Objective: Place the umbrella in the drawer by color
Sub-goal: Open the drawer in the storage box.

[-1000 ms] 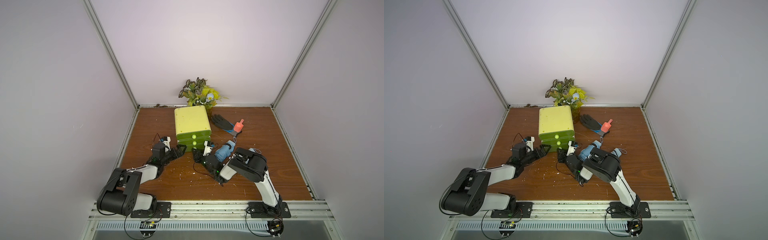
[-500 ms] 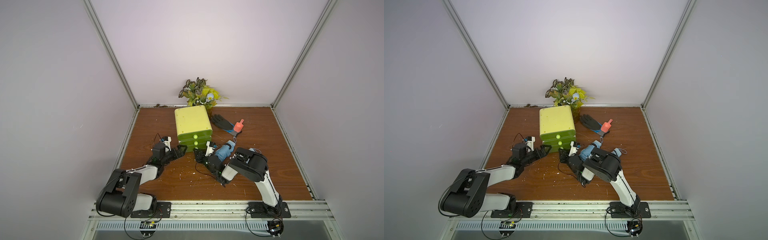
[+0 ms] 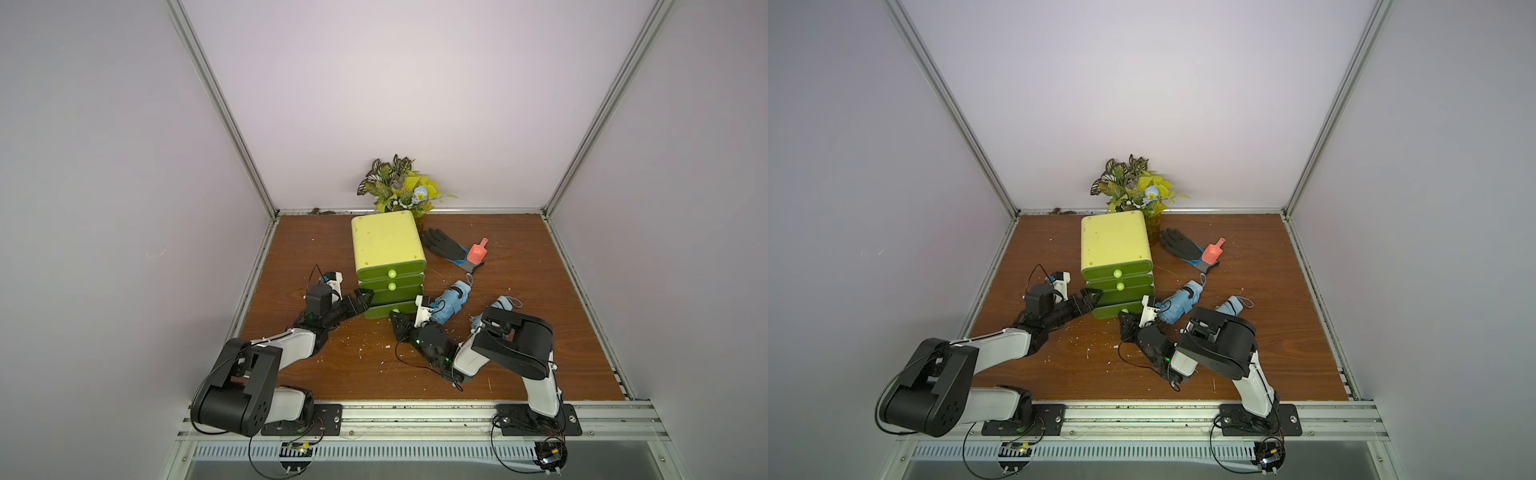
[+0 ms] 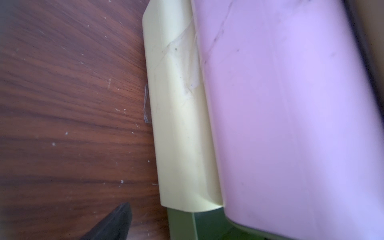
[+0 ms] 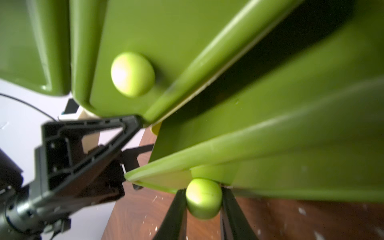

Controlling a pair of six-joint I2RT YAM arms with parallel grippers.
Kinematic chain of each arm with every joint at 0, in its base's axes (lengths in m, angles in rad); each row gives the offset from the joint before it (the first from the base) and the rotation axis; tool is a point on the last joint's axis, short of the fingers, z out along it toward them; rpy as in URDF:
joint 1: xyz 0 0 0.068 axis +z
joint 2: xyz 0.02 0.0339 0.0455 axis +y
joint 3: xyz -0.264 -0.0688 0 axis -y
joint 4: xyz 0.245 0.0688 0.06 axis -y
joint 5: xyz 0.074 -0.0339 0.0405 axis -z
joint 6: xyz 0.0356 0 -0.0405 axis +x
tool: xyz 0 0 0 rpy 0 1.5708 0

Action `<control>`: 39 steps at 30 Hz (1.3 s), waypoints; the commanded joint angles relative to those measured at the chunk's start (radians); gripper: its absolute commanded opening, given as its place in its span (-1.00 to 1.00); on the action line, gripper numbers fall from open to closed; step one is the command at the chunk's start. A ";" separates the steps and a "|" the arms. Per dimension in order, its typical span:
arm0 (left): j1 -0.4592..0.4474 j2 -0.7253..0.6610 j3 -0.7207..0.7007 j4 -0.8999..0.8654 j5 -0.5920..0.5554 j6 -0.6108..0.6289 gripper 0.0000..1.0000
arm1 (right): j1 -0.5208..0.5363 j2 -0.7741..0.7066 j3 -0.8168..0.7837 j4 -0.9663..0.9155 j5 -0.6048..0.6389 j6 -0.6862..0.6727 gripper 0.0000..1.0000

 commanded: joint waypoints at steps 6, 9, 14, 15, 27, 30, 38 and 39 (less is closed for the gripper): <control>0.009 -0.041 0.040 0.014 -0.048 -0.020 0.99 | 0.093 -0.092 -0.020 -0.059 0.075 -0.037 -0.67; 0.010 -0.052 0.040 0.002 -0.054 -0.015 0.99 | 0.119 -0.119 -0.031 -0.086 0.105 -0.070 -0.65; 0.009 -0.056 0.040 -0.004 -0.057 -0.016 0.99 | 0.161 -0.161 -0.036 -0.147 0.146 -0.116 -0.64; 0.009 -0.056 0.040 -0.003 -0.057 -0.016 0.99 | 0.171 -0.167 -0.033 -0.157 0.157 -0.127 -0.63; 0.009 -0.116 0.041 -0.042 -0.060 -0.021 0.99 | 0.201 -0.208 0.005 -0.363 0.184 -0.239 0.97; 0.009 -0.138 0.044 -0.058 -0.066 -0.021 0.99 | 0.208 -0.246 0.007 -0.432 0.178 -0.284 0.98; 0.009 -0.179 0.062 -0.081 -0.062 -0.026 0.99 | 0.236 -0.376 0.008 -0.607 0.262 -0.411 0.98; 0.009 -0.183 0.065 -0.085 -0.061 -0.025 0.99 | 0.236 -0.390 0.005 -0.619 0.272 -0.423 0.98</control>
